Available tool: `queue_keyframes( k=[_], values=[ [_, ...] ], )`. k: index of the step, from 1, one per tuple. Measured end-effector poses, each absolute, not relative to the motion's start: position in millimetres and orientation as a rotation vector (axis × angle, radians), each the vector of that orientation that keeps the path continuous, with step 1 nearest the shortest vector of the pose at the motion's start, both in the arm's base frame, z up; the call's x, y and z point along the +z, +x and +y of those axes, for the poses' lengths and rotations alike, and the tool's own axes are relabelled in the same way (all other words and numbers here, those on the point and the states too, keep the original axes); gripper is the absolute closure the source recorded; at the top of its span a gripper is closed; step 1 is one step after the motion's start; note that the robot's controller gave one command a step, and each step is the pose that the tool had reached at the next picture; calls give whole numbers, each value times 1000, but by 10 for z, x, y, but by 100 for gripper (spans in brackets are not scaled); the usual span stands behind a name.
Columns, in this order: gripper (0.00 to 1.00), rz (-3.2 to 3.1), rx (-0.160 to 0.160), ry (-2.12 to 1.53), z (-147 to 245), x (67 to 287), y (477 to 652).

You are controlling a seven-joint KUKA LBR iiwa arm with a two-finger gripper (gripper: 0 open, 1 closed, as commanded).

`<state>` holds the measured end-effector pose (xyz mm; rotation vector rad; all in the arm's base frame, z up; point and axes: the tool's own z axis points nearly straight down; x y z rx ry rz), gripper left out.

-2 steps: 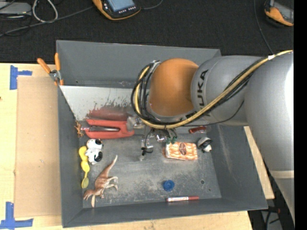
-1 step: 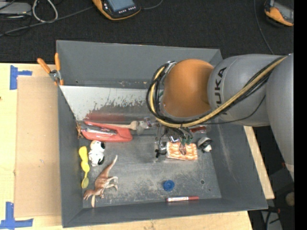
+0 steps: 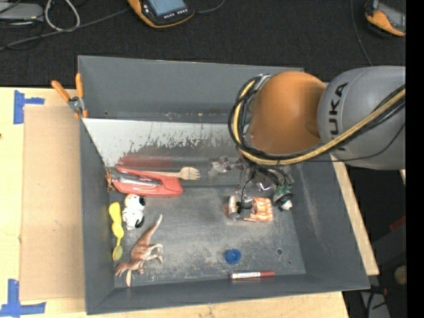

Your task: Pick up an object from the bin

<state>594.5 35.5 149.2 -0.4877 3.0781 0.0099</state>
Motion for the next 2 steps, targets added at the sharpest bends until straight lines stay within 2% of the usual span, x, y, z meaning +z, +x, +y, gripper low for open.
queue_keyframes(
  k=[1, 2],
  values=[
    [0, 3021, 10, -770, 206, 1665, 6029],
    [0, 3034, 10, -699, -43, 1986, 5891]
  ],
)
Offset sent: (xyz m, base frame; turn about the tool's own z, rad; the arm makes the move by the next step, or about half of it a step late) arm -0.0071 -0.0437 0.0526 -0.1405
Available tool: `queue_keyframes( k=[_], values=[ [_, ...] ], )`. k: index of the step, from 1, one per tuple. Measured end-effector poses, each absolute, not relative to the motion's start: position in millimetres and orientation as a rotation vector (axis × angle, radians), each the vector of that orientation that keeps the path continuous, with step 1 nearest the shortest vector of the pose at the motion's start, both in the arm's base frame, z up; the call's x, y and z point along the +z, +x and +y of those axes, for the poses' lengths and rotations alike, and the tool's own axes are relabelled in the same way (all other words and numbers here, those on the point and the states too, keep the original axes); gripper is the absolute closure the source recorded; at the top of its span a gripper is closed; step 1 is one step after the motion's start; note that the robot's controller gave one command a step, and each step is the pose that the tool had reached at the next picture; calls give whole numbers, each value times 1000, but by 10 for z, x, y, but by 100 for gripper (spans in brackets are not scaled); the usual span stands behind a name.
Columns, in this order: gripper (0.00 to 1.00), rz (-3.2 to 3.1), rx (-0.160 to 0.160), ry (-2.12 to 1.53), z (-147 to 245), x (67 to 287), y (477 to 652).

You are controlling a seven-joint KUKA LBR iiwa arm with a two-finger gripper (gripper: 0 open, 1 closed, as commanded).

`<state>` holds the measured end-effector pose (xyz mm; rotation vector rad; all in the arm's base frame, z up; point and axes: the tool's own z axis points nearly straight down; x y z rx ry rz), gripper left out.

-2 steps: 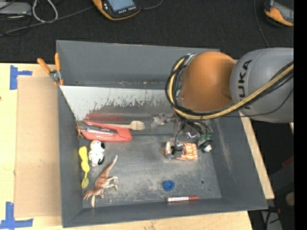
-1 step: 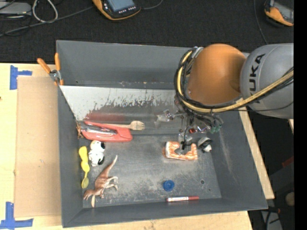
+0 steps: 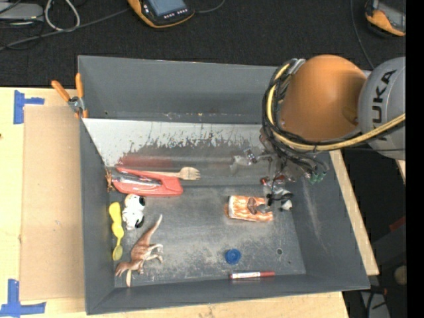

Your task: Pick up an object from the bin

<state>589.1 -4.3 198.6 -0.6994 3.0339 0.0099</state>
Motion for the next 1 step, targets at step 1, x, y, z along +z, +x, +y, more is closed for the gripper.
queue_keyframes(
  k=[1],
  values=[
    [0, 3037, 15, -700, -490, 1774, 5678]
  ],
)
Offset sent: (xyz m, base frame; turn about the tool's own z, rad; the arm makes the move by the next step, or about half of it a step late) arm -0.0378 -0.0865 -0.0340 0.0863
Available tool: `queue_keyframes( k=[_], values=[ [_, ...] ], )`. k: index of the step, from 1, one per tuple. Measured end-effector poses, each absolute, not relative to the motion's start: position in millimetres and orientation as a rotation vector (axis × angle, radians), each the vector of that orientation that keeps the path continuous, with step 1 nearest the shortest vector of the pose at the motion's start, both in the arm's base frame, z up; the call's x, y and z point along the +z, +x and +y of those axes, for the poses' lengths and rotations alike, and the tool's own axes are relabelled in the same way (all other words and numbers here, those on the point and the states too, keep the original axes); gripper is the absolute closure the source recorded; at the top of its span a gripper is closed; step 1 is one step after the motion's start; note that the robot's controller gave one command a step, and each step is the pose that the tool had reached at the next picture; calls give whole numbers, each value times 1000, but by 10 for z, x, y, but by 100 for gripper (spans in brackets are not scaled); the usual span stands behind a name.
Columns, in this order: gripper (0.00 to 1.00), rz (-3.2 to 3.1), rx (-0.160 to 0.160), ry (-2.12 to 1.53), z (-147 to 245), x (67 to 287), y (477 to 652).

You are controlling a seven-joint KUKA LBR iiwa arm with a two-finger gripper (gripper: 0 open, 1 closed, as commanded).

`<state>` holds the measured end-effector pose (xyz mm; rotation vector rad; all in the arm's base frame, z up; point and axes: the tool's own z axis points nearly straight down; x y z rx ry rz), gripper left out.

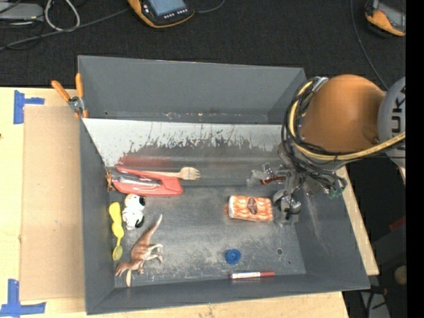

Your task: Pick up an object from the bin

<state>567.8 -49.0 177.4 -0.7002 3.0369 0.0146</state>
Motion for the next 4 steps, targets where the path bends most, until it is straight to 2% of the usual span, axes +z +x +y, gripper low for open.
queue_keyframes(
  k=[1, 2, 4],
  values=[
    [0, 3057, 13, -561, -916, 1634, 5514],
    [0, 3021, 16, -759, -584, 1286, 5553],
    [0, 3043, 19, -659, -569, 1268, 5614]
  ],
)
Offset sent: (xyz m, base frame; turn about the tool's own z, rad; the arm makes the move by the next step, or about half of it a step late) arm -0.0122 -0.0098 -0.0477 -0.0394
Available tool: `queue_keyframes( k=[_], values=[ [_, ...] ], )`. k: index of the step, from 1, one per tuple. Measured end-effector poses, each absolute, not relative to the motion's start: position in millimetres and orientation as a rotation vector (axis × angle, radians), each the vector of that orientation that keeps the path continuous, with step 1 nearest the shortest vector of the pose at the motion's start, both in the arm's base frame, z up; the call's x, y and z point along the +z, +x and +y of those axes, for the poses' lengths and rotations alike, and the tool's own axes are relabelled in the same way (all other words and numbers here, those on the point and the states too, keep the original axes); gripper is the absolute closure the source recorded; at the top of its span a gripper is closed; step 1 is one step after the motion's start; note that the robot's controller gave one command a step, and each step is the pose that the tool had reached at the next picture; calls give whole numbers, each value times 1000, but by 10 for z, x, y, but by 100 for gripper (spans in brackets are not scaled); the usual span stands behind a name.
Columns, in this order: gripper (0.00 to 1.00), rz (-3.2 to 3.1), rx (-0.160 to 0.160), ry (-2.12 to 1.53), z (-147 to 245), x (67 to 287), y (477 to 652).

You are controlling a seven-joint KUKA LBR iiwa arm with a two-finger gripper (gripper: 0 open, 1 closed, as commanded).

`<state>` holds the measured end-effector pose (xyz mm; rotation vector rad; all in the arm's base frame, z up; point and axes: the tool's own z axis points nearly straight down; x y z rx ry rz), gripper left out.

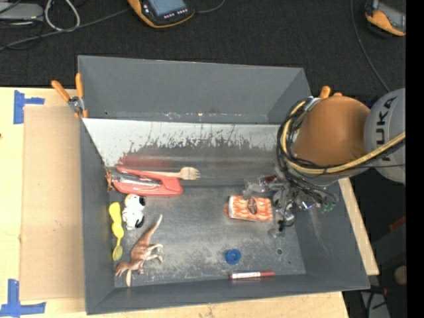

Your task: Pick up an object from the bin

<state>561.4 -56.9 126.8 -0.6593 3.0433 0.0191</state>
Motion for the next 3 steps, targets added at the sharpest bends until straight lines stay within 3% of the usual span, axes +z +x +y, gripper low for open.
queue_keyframes(
  k=[1, 2, 3],
  values=[
    [0, 3099, 22, -314, -593, 1131, 5588],
    [100, 3083, 24, -425, -680, 935, 5861],
    [100, 3083, 24, -424, -681, 935, 5861]
  ],
)
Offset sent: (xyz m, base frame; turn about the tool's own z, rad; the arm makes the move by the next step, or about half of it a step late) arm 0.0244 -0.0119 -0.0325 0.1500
